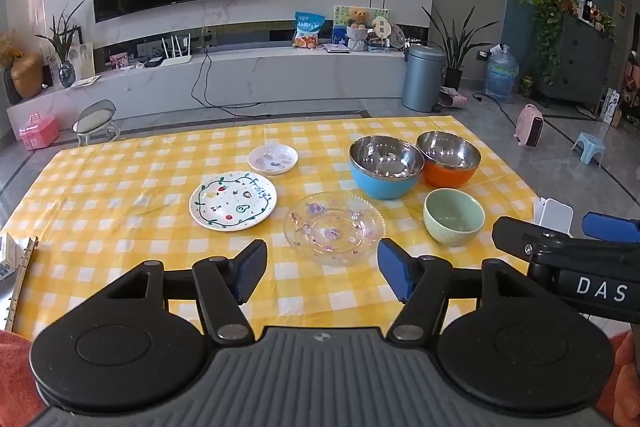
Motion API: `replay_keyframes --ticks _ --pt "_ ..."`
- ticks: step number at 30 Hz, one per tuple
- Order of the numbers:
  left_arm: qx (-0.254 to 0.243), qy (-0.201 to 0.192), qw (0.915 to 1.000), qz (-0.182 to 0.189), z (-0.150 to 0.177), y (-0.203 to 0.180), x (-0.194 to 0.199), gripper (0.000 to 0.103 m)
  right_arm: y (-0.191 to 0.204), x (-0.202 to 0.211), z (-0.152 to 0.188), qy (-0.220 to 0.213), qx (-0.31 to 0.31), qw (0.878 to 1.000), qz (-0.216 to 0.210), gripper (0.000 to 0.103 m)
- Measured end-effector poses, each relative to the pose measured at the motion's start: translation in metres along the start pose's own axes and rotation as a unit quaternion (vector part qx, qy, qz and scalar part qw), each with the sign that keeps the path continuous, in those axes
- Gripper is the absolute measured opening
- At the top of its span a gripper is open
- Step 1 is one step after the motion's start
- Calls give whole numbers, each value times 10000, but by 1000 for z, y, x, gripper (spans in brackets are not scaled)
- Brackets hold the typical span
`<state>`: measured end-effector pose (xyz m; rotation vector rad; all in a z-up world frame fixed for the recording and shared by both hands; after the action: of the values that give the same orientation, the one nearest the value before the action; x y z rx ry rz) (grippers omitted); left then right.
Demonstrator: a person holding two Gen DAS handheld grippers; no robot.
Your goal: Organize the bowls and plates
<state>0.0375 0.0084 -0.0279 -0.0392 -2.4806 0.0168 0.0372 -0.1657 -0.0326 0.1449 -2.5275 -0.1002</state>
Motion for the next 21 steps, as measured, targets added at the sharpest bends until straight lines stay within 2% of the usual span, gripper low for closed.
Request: replay_keyframes --ticks 21 --pt "19 19 10000 12 5 1 -3 75 2 1 2 24 -4 10000 -1 101"
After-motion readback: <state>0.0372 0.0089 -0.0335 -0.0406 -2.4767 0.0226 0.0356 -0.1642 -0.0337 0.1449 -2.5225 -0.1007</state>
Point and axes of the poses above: each gripper's, at about its wrist camera, not at the fingertips, and x roughly against the way its jaws point, y to its left, z to its underside, the point moved 5 cm from there along -x, roughly the way its jaws point
